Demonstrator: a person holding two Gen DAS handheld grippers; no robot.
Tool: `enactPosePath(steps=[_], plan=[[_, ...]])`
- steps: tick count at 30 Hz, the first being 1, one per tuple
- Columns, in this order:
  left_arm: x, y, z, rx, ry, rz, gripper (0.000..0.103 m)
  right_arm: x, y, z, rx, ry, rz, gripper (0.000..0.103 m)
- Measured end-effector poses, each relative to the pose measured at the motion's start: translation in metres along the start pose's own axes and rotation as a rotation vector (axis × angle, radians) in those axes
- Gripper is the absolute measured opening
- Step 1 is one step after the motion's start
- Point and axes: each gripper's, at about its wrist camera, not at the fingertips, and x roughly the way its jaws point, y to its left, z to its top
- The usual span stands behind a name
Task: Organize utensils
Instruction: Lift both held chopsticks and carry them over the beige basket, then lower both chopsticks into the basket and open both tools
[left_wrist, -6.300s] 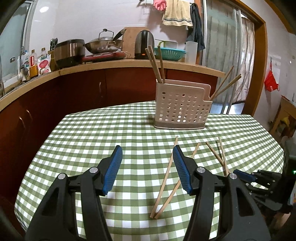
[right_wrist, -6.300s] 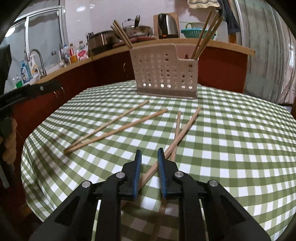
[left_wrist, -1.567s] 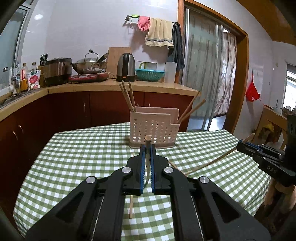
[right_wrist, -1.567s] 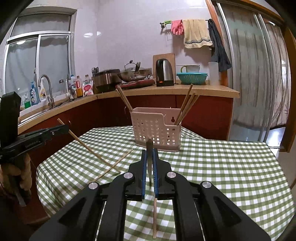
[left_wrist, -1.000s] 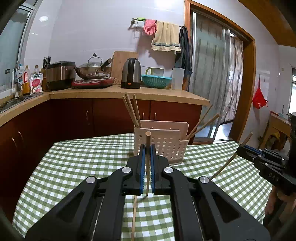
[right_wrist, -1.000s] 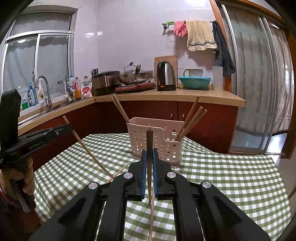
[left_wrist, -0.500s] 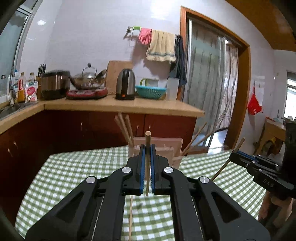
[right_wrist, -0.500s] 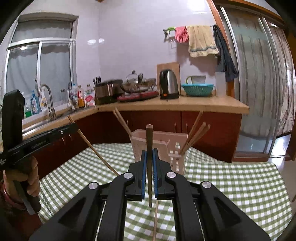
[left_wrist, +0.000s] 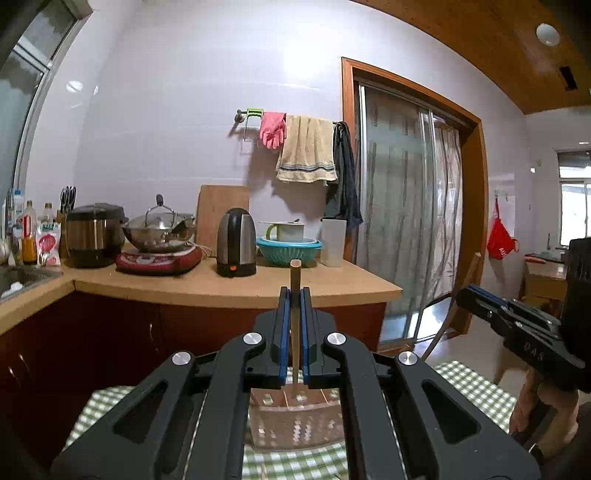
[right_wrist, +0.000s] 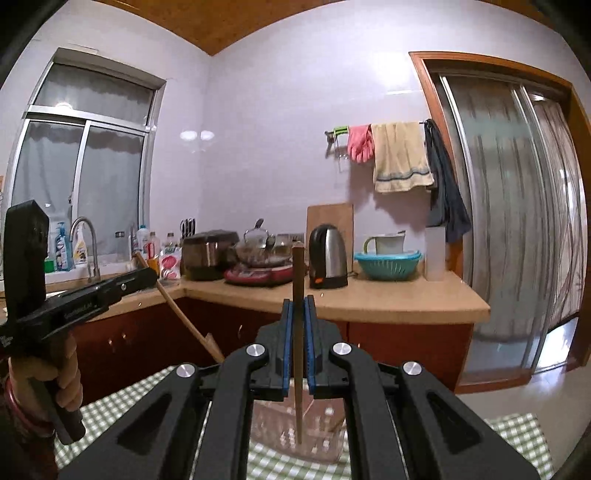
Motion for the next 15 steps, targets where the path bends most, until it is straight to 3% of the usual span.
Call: enactPosePath(steps=[6, 15], plan=[[0.035, 0.006, -0.002, 0.026, 0.023, 0.030, 0.006, 0.041, -0.010, -0.004, 0.006, 0.004, -0.005, 0.007], [0.077, 0.020, -0.047, 0.016, 0.145, 0.035, 0.006, 0.089, -0.014, -0.057, 0.011, 0.115, -0.008, 0.007]])
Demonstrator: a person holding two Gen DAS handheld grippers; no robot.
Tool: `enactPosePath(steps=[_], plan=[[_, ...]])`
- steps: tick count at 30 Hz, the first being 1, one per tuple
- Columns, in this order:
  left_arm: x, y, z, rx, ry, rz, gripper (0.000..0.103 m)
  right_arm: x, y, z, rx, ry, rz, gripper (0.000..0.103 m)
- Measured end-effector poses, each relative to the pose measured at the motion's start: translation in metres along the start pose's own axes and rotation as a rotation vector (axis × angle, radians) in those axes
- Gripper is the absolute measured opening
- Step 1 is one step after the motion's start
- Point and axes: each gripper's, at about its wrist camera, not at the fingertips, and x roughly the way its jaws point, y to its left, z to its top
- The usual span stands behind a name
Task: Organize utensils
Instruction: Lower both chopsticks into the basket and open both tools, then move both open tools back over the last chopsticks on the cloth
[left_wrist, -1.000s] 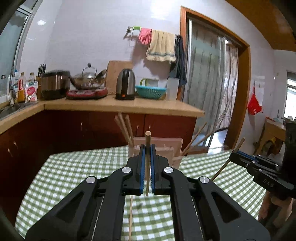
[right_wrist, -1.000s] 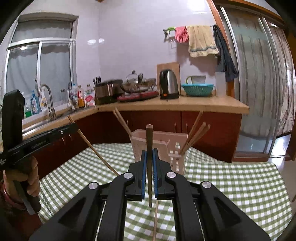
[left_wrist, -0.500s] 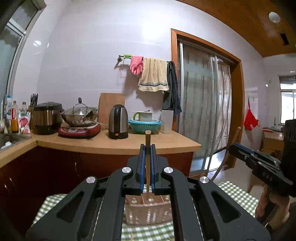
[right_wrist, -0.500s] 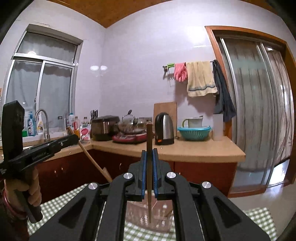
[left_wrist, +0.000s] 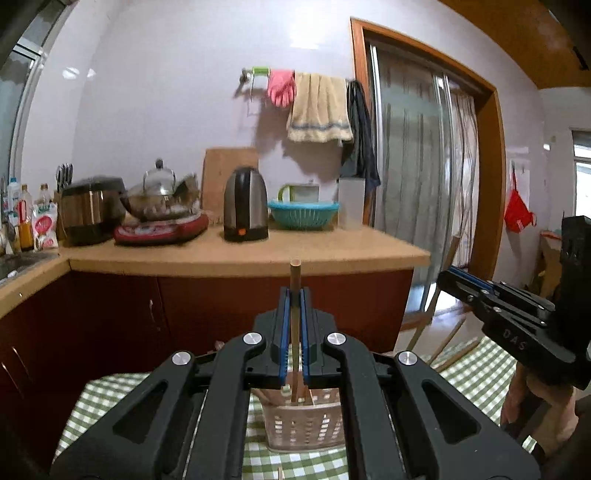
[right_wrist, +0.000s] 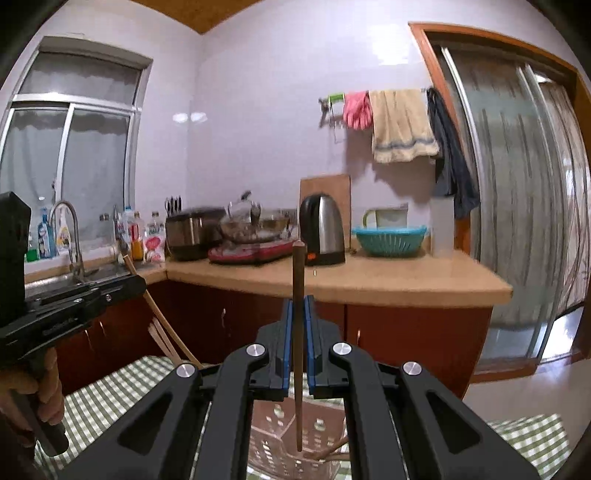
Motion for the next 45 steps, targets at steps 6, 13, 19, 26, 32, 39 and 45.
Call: enactPosePath(steps=[6, 13, 19, 26, 32, 39, 45], plan=[[0.021, 0.002, -0.023, -0.002, 0.072, -0.020, 0.006, 0.015, 0.003, -0.018, -0.018, 0.075, 0.000, 0.007], [0.021, 0.002, -0.031, -0.009, 0.082, -0.023, 0.035, 0.005, 0.013, -0.016, -0.067, 0.066, -0.014, 0.039], [0.004, -0.004, -0.025, 0.007, 0.048, -0.028, 0.062, -0.021, 0.021, -0.006, -0.089, 0.030, -0.021, 0.052], [-0.039, -0.013, -0.029, 0.014, 0.003, -0.025, 0.071, -0.067, 0.023, -0.010, -0.070, 0.008, -0.024, 0.054], [-0.075, -0.018, -0.067, 0.009, 0.036, 0.016, 0.071, -0.104, 0.022, -0.051, -0.027, 0.064, -0.042, 0.054], [-0.098, -0.015, -0.122, -0.020, 0.154, 0.066, 0.071, -0.136, 0.023, -0.121, 0.017, 0.198, -0.059, 0.054], [-0.115, -0.008, -0.171, -0.044, 0.259, 0.113, 0.071, -0.152, 0.031, -0.170, 0.011, 0.318, -0.046, 0.049]])
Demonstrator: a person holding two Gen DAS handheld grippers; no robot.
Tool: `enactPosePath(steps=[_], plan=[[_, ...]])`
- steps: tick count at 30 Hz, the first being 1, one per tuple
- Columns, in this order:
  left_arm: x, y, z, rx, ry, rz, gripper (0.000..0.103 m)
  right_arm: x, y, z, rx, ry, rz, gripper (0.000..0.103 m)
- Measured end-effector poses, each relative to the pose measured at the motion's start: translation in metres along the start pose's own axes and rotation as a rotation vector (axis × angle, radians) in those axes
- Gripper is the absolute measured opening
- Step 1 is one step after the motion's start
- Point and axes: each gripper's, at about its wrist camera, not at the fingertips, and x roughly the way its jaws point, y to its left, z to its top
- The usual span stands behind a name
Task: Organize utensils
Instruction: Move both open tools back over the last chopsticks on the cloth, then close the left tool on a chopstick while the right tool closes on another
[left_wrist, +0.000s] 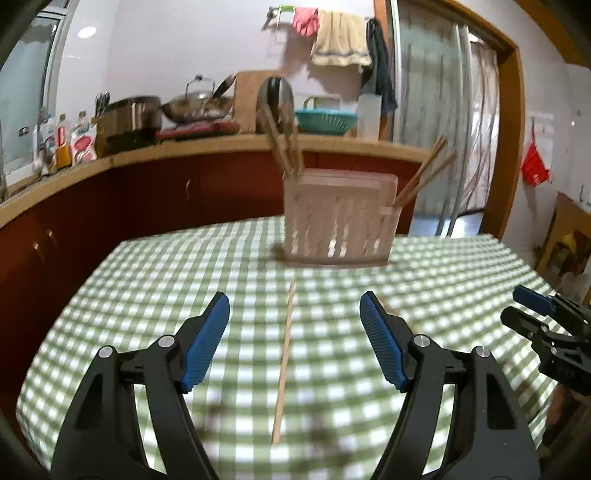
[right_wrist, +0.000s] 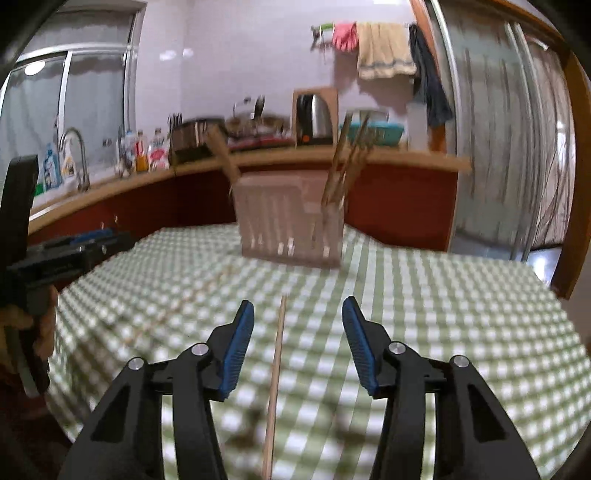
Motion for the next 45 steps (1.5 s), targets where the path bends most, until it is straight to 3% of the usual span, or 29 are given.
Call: enactPosePath(steps=[7, 15, 19, 34, 37, 45], plan=[[-0.001, 0.007, -0.039, -0.029, 0.082, 0.029, 0.071, 0.008, 0.004, -0.046, 0.010, 0.118, 0.046, 0.037], [0.008, 0.008, -0.065, -0.038, 0.143, 0.038, 0.070, 0.021, 0.001, -0.061, 0.036, 0.221, 0.069, 0.019], [0.013, 0.009, -0.070, -0.041, 0.161, 0.036, 0.069, 0.021, -0.005, -0.061, 0.065, 0.220, 0.058, 0.008], [0.041, 0.012, -0.080, -0.065, 0.236, 0.018, 0.048, 0.039, -0.019, -0.046, 0.092, 0.163, 0.001, 0.007], [0.041, 0.010, -0.080, -0.050, 0.230, 0.021, 0.044, 0.035, -0.020, -0.050, 0.095, 0.169, 0.002, 0.019], [0.040, 0.006, -0.081, -0.029, 0.225, 0.012, 0.015, 0.023, -0.018, -0.059, 0.090, 0.158, 0.005, 0.024]])
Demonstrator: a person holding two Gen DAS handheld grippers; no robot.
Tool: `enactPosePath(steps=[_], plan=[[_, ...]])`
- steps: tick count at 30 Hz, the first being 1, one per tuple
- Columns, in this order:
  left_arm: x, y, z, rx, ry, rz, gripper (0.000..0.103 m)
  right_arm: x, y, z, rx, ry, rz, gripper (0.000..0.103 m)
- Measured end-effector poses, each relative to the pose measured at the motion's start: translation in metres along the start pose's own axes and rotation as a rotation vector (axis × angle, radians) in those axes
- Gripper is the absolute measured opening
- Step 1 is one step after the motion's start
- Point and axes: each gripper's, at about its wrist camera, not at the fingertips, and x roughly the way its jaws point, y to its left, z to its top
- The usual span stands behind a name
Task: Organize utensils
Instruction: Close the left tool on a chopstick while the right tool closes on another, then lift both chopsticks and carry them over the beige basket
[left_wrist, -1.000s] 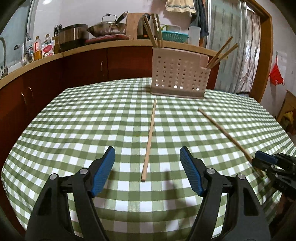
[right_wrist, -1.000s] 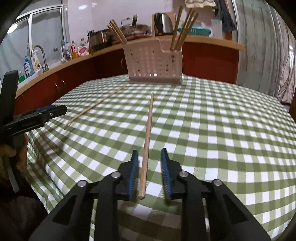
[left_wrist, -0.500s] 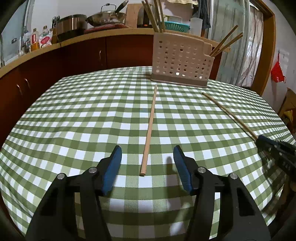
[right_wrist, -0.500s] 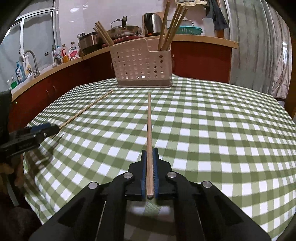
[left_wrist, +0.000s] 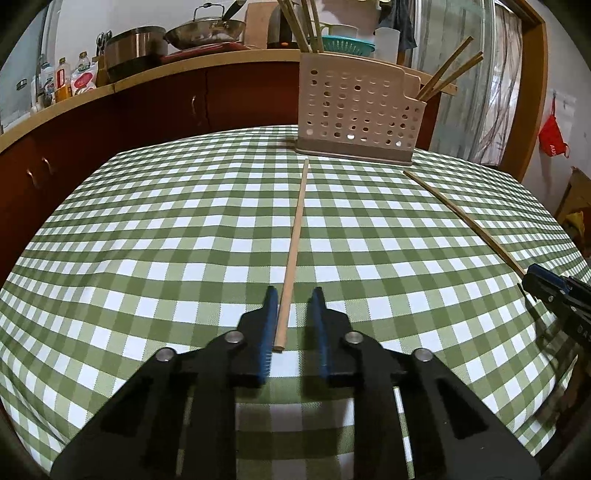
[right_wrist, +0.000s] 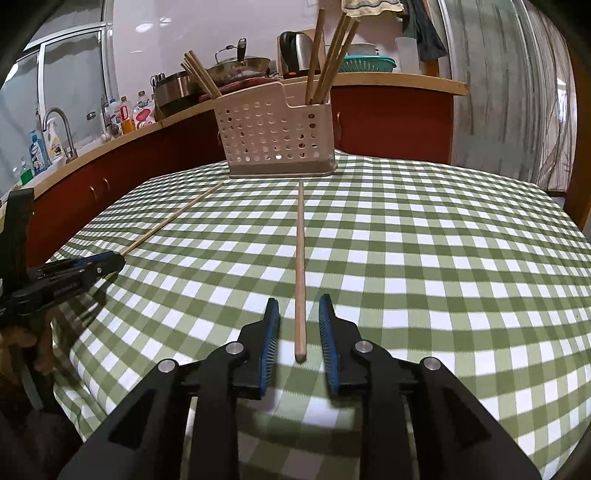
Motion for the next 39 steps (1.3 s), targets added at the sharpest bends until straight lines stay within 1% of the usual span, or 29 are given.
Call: enactPosePath(steps=[1, 2, 3, 4, 7, 12, 22, 25, 28, 30, 36, 39], plan=[[0.000, -0.001, 0.000, 0.005, -0.001, -0.005, 0.013, 0.000, 0.000, 0.000, -0.001, 0.001, 0.002, 0.024], [0.000, -0.003, -0.001, 0.013, -0.002, -0.010, 0.007, 0.000, 0.001, 0.000, -0.001, 0.003, 0.003, 0.024], [0.000, -0.004, -0.001, 0.020, -0.002, -0.009, 0.006, 0.000, 0.001, 0.000, -0.001, 0.006, 0.005, 0.022], [-0.001, -0.005, -0.001, 0.026, -0.003, -0.008, 0.006, 0.001, 0.001, 0.000, -0.001, 0.015, 0.008, 0.011], [-0.001, -0.007, -0.001, 0.032, -0.003, -0.018, 0.006, -0.002, 0.003, 0.000, -0.006, 0.002, 0.004, 0.007], [-0.013, -0.007, 0.001, 0.030, -0.031, -0.027, 0.006, -0.011, 0.005, 0.005, -0.003, -0.027, 0.001, 0.007], [-0.051, -0.007, 0.019, 0.012, -0.141, -0.030, 0.006, -0.050, 0.009, 0.032, -0.020, -0.158, -0.014, 0.007], [-0.060, -0.007, 0.025, 0.014, -0.163, -0.030, 0.006, -0.057, 0.009, 0.039, -0.020, -0.182, -0.017, 0.007], [-0.063, -0.007, 0.028, 0.016, -0.168, -0.030, 0.006, -0.058, 0.009, 0.039, -0.020, -0.183, -0.018, 0.007], [-0.059, -0.008, 0.025, 0.022, -0.150, -0.030, 0.006, -0.053, 0.009, 0.034, -0.019, -0.168, -0.016, 0.007], [-0.030, -0.005, 0.006, 0.001, -0.046, -0.039, 0.006, -0.041, 0.007, 0.022, -0.005, -0.134, -0.008, 0.007], [-0.018, -0.003, -0.002, 0.002, -0.007, -0.028, 0.006, -0.041, 0.007, 0.020, -0.004, -0.131, -0.007, 0.007]])
